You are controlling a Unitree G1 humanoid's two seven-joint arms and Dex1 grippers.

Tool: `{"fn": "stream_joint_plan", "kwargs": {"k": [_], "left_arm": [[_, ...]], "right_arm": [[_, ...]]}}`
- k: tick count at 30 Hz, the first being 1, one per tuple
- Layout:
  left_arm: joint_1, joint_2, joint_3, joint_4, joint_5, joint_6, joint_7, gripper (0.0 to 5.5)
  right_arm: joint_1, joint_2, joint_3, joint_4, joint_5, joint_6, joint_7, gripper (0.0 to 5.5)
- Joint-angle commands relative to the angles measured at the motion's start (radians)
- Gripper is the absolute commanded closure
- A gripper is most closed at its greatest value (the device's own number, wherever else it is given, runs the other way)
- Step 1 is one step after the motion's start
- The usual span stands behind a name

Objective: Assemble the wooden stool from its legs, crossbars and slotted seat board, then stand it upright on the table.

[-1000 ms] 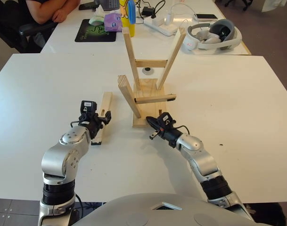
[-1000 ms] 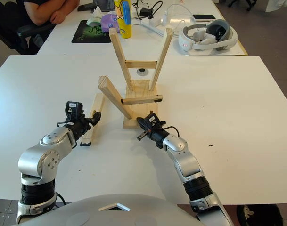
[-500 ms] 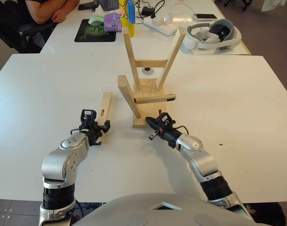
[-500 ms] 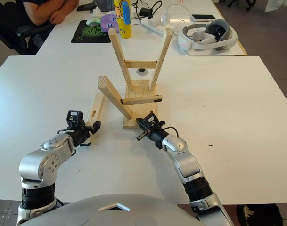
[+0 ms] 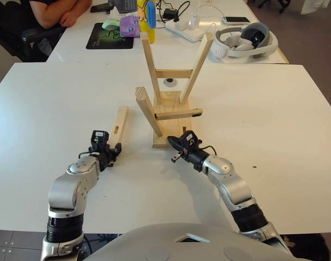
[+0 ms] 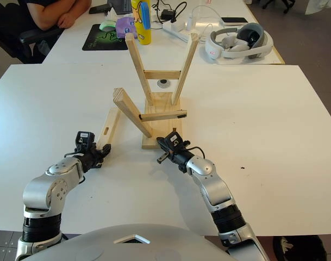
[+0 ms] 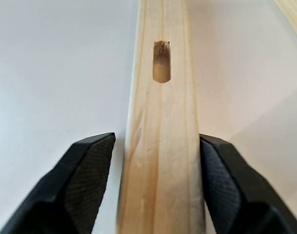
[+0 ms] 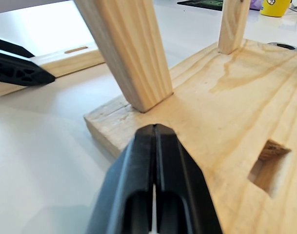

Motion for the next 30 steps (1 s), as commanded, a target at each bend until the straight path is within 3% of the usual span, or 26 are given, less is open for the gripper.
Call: {"fn": "stream_joint_plan", "kwargs": {"k": [1, 6, 13, 17, 22, 26, 30], "left_arm": [[0.023, -0.003, 0.001, 0.058, 0.007, 0.013, -0.020, 3.26], [0.013, -0.007, 0.011, 0.081, 0.014, -0.037, -0.030, 3.43], [-0.105, 0.036, 0.113, 0.164, 0.046, -0.208, -0.032, 3.43], [-0.253, 0.120, 0.197, 0.215, 0.007, -0.359, -0.144, 3.43], [-0.440, 0.250, 0.306, 0.301, -0.138, -0.415, -0.351, 3.43], [-0.613, 0.351, 0.362, 0.274, -0.371, -0.361, -0.596, 3.43], [-0.810, 0.456, 0.362, 0.293, -0.543, -0.240, -0.733, 3.43]], "right_arm": [[0.022, -0.010, 0.013, 0.044, -0.018, 0.064, 0.008, 5.50], [0.031, -0.016, 0.006, 0.006, -0.012, 0.053, 0.011, 5.50], [0.012, -0.043, -0.030, -0.203, 0.084, 0.167, 0.067, 4.38], [0.048, -0.165, -0.122, -0.469, 0.341, 0.425, 0.192, 3.78], [0.003, -0.360, -0.441, -0.645, 0.949, 0.661, 0.304, 3.06], [-0.187, -0.462, -0.611, -0.535, 1.331, 0.627, 0.236, 2.44], [-0.369, -0.459, -0.649, -0.383, 1.404, 0.570, 0.123, 1.71]]}}
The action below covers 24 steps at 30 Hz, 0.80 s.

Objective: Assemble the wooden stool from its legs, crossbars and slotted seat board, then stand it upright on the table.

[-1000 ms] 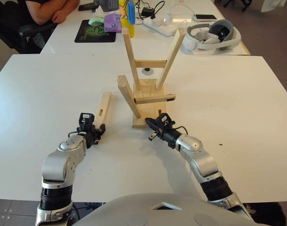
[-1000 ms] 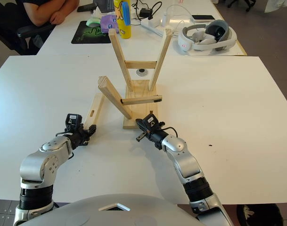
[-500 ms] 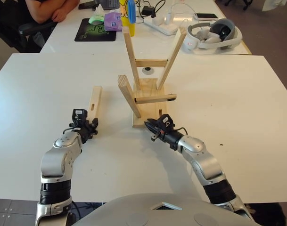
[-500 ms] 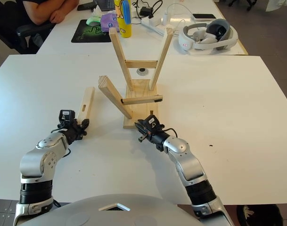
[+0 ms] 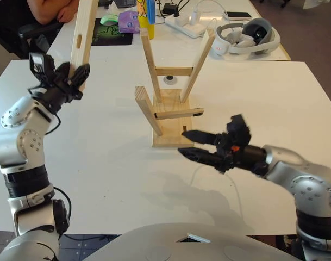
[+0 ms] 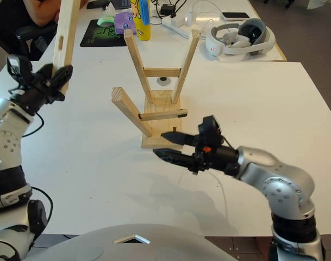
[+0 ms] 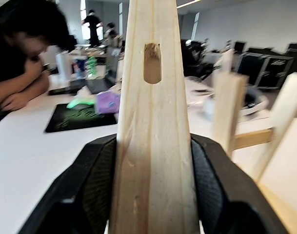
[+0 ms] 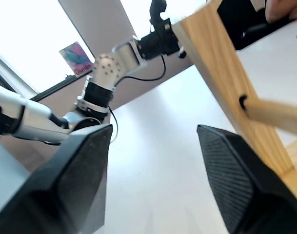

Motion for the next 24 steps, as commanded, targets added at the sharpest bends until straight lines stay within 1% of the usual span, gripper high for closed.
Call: {"fn": "stream_joint_plan", "kwargs": {"k": [1, 3, 8, 11, 14, 18, 24], "left_arm": [[-0.329, 0.192, 0.037, 0.002, -0.267, 0.149, -0.239, 3.43], [-0.398, 0.211, 0.011, 0.020, -0.350, 0.224, -0.297, 3.43], [-0.483, 0.234, -0.079, 0.065, -0.429, 0.323, -0.398, 3.43], [-0.482, 0.227, -0.116, 0.036, -0.436, 0.335, -0.422, 3.43], [-0.470, 0.220, -0.135, 0.008, -0.471, 0.362, -0.442, 3.43], [-0.465, 0.214, -0.185, -0.007, -0.504, 0.399, -0.490, 3.43], [-0.464, 0.227, -0.230, -0.006, -0.525, 0.442, -0.540, 3.43]], "right_arm": [[-0.273, -0.042, -0.117, 0.151, 0.215, -0.044, -0.140, 1.62], [-0.312, -0.034, -0.108, 0.183, 0.231, -0.048, -0.167, 1.28], [-0.384, -0.021, -0.067, 0.218, 0.255, -0.038, -0.202, 0.37], [-0.415, 0.007, -0.045, 0.220, 0.307, -0.042, -0.225, 0.35], [-0.453, 0.035, -0.027, 0.251, 0.316, -0.053, -0.248, 0.35], [-0.483, 0.064, -0.037, 0.287, 0.411, -0.059, -0.277, 0.35], [-0.495, 0.032, -0.027, 0.257, 0.414, -0.025, -0.235, 0.35]]}}
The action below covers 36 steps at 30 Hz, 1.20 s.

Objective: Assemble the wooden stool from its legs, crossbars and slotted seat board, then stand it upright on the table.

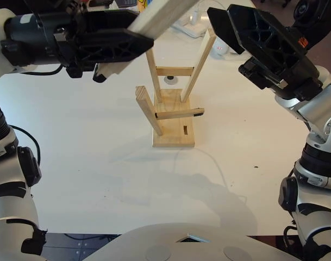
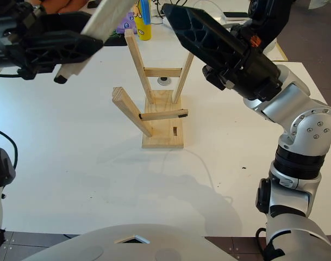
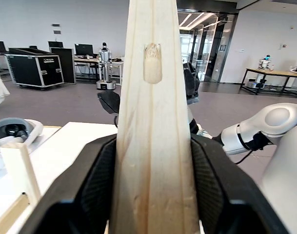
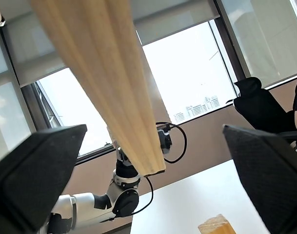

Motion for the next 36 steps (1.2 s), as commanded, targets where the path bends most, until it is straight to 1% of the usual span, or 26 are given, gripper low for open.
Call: {"fn": "stream_joint_plan", "kwargs": {"k": [1, 10, 19, 29, 36], "left_arm": [[-0.006, 0.017, -0.022, -0.003, -0.008, 0.025, -0.028, 3.43], [-0.005, 0.038, -0.064, -0.013, 0.006, 0.051, -0.079, 3.43], [0.014, 0.084, -0.082, 0.001, 0.044, 0.034, -0.145, 3.43], [0.043, 0.103, -0.094, -0.007, 0.073, 0.019, -0.181, 3.43], [0.056, 0.115, -0.096, -0.015, 0.083, 0.014, -0.196, 3.43]], "right_arm": [[-0.017, -0.029, 0.011, -0.046, 0.004, 0.029, 0.038, 0.35], [-0.016, -0.031, 0.048, -0.094, -0.015, 0.034, 0.039, 0.35], [-0.016, -0.079, 0.023, -0.096, 0.019, 0.039, 0.038, 0.35], [-0.025, -0.092, 0.039, -0.081, 0.013, 0.035, 0.040, 0.35], [-0.023, -0.101, 0.040, -0.067, 0.006, 0.046, 0.064, 1.54]]}}
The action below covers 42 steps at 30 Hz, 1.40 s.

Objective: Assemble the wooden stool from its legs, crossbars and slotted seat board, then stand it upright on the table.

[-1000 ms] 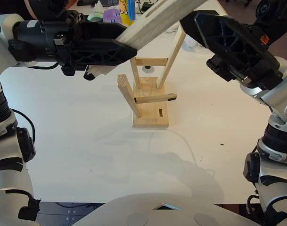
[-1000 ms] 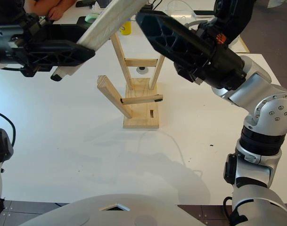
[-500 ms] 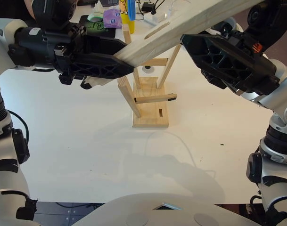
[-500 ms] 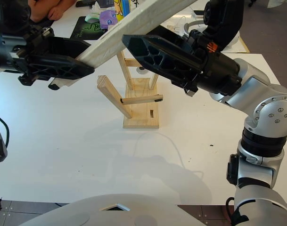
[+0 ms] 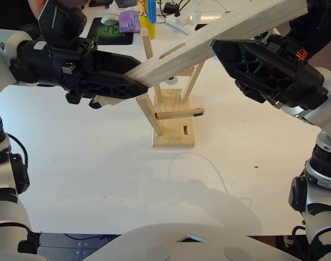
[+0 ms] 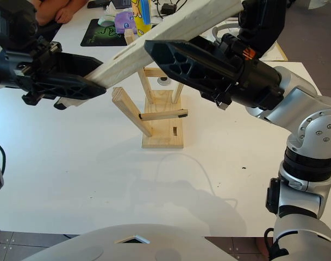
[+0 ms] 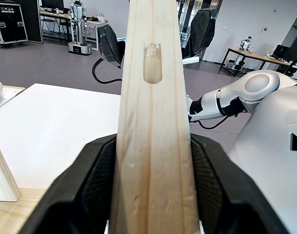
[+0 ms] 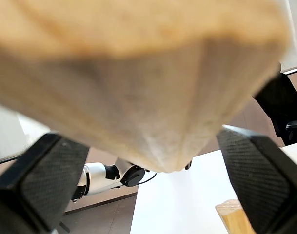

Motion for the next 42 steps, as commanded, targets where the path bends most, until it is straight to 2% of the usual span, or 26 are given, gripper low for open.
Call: {"fn": "stream_joint_plan", "kwargs": {"k": [1, 9, 12, 20, 24, 27, 42], "left_arm": [[0.012, 0.022, 0.000, -0.013, 0.012, -0.009, -0.016, 3.43], [0.025, 0.035, -0.010, -0.022, 0.022, -0.009, -0.040, 3.43], [0.031, 0.038, -0.009, -0.027, 0.024, -0.009, -0.042, 3.43], [0.027, 0.036, -0.007, -0.033, 0.030, -0.011, -0.031, 3.43], [0.104, 0.052, 0.090, -0.136, -0.036, 0.037, 0.061, 3.43], [0.138, 0.038, 0.107, -0.154, -0.043, 0.029, 0.101, 3.43], [0.059, -0.064, 0.037, -0.056, 0.029, -0.083, 0.119, 3.43]], "right_arm": [[-0.019, -0.020, 0.002, 0.004, -0.011, 0.015, 0.022, 1.65], [-0.014, -0.035, -0.005, 0.011, -0.013, 0.021, 0.052, 2.97], [-0.017, -0.037, -0.003, 0.015, -0.014, 0.023, 0.059, 3.27], [0.028, -0.070, -0.004, -0.009, -0.104, 0.049, 0.162, 3.35], [-0.004, -0.062, 0.038, 0.043, -0.175, 0.063, 0.270, 3.39], [-0.016, -0.051, 0.053, 0.068, -0.194, 0.073, 0.300, 3.40], [0.059, -0.015, 0.019, 0.005, -0.198, 0.038, 0.230, 3.43]]}}
